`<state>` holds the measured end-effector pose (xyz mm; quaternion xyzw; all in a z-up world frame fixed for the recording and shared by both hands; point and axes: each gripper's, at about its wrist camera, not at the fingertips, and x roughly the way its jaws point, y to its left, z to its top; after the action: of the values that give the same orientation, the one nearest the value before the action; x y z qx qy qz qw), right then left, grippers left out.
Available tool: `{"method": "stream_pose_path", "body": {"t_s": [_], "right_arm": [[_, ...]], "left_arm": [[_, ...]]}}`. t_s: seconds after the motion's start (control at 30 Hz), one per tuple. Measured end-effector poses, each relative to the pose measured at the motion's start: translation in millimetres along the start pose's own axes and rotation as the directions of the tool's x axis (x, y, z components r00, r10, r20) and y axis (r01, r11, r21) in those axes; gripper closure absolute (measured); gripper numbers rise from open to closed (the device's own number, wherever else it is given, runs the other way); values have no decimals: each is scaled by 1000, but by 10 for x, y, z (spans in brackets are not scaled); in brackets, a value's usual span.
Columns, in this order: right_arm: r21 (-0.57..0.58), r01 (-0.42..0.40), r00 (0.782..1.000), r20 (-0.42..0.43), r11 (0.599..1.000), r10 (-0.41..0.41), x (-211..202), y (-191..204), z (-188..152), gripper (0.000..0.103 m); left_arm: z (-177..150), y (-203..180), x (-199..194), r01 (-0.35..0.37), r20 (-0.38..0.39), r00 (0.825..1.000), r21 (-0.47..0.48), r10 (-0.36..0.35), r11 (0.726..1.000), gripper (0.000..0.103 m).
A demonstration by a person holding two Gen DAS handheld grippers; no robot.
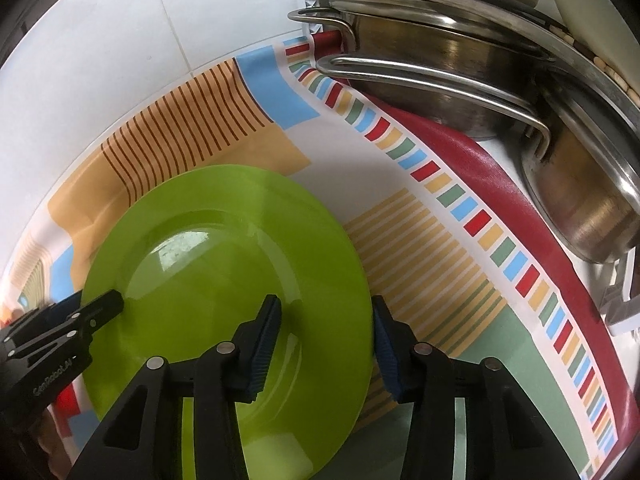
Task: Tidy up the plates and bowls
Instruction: 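Close both grippers on the green plate's rim and lift it, then carry the green plate over the stacked blue-and-white plates and lower it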
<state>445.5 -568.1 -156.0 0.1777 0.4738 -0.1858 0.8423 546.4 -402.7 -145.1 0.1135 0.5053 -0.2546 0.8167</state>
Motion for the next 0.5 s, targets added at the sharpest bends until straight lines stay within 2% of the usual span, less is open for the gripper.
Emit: {"method": "stream_pose_path", "body": {"t_s": [0.5], "right_arm": [[-25, 7, 999, 48, 1000, -6, -192, 24, -127, 62]], "left_arm": [[-152, 74, -239, -13, 59, 998, 6, 12, 1000, 64]]}}
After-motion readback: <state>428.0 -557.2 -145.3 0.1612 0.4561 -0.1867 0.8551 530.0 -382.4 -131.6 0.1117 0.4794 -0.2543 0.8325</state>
